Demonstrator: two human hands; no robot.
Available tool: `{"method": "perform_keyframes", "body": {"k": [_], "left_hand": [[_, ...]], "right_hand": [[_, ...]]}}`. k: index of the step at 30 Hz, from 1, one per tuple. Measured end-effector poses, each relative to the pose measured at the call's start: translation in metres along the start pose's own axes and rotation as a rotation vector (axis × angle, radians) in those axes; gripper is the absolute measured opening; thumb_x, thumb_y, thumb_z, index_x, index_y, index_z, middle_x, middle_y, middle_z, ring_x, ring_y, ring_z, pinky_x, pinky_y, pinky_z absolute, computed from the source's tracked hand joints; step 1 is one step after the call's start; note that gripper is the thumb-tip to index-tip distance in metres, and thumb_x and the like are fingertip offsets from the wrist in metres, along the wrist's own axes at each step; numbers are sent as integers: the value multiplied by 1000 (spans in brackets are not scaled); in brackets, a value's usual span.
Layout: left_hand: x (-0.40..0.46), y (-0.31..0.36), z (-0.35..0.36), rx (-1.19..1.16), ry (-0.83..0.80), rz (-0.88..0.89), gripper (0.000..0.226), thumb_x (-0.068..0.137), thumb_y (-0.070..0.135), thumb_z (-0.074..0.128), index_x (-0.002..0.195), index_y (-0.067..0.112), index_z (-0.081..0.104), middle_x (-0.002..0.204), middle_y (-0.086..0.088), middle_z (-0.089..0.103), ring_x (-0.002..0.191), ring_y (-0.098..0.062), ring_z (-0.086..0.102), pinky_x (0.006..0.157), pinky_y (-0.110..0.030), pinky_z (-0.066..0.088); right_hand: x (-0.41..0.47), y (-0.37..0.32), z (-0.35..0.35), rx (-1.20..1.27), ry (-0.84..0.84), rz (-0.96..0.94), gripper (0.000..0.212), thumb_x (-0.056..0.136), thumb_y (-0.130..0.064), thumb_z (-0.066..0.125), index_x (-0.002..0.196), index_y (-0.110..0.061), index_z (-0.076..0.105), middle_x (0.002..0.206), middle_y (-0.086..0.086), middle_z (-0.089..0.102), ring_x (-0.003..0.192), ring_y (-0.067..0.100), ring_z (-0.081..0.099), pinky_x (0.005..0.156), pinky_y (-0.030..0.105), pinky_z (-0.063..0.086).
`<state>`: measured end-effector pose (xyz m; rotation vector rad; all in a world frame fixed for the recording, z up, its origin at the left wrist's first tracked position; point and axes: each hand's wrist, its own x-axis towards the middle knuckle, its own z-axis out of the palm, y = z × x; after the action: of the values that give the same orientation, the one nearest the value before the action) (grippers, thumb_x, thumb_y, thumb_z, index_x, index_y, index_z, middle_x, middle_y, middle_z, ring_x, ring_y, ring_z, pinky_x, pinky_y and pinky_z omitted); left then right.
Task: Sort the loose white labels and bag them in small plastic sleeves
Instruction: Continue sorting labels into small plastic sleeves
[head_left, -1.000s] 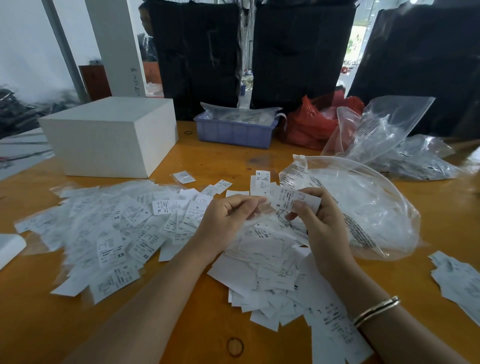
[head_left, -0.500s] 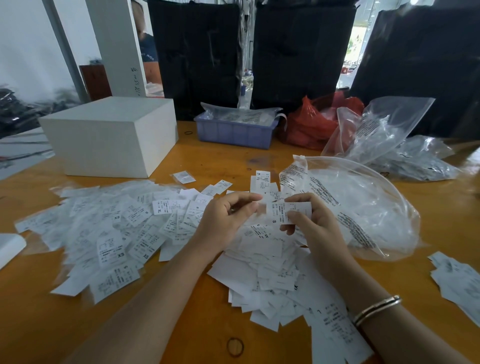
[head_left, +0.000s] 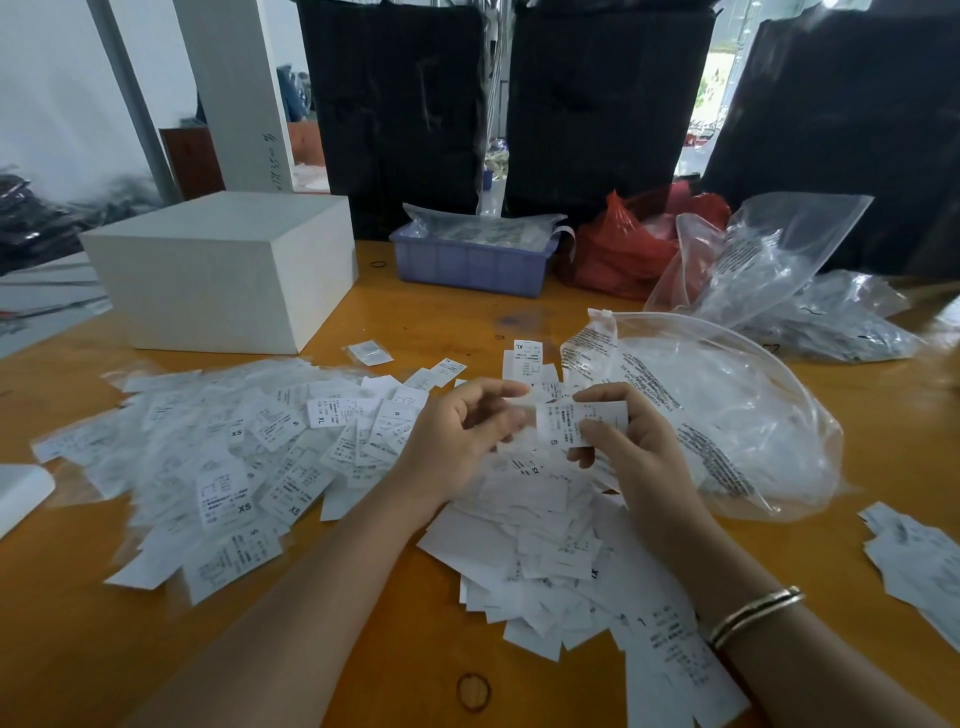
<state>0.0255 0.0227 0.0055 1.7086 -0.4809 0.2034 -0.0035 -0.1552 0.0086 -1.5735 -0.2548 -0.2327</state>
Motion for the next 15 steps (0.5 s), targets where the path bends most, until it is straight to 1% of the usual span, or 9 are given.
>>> {"method": "perform_keyframes", "body": {"k": [2, 7, 9, 11, 13, 15], "left_hand": [[0, -2, 0, 2, 15, -2, 22, 86, 19, 67, 95, 38, 64, 79, 10, 69, 71, 0, 62, 63, -12, 49], [0, -2, 1, 4, -13, -3, 22, 85, 17, 67, 92, 37, 65, 75, 15, 68, 69, 2, 62, 62, -9, 48], [-1, -1, 2, 18, -34, -8, 21, 85, 19, 67, 92, 39, 64, 76, 17, 69, 69, 2, 63, 61, -9, 47], [-1, -1, 2, 30, -42, -15, 21, 85, 19, 68, 91, 39, 64, 76, 18, 69, 69, 2, 63, 61, -8, 47], [0, -1, 2, 45, -31, -25, 21, 84, 18, 69, 88, 38, 64, 74, 20, 69, 68, 4, 63, 60, -7, 46], [0, -1, 1, 46, -23, -30, 19, 86, 15, 66, 86, 34, 64, 71, 24, 68, 67, 6, 62, 59, -6, 45]], "right_hand": [[0, -1, 0, -3, 0, 0, 24, 90, 1, 53, 91, -22, 61, 69, -5, 67, 61, 11, 64, 55, 18, 49], [-2, -1, 3, -116, -28, -18, 19, 92, -3, 54, 95, -21, 59, 64, -11, 66, 62, 7, 65, 50, 11, 44], [-3, -1, 3, -154, -16, -27, 19, 92, -4, 54, 96, -22, 58, 64, -10, 66, 62, 5, 64, 48, 11, 42], [-3, -1, 3, -165, -4, -40, 20, 92, -4, 54, 95, -23, 59, 66, -9, 67, 62, 6, 64, 49, 12, 44], [-2, -1, 3, -173, 1, -53, 22, 91, -3, 54, 93, -25, 58, 69, -11, 67, 62, 6, 64, 52, 14, 46], [-1, -1, 3, -188, 21, -72, 24, 92, -4, 54, 93, -27, 58, 69, -10, 67, 63, 6, 65, 54, 15, 48]]}}
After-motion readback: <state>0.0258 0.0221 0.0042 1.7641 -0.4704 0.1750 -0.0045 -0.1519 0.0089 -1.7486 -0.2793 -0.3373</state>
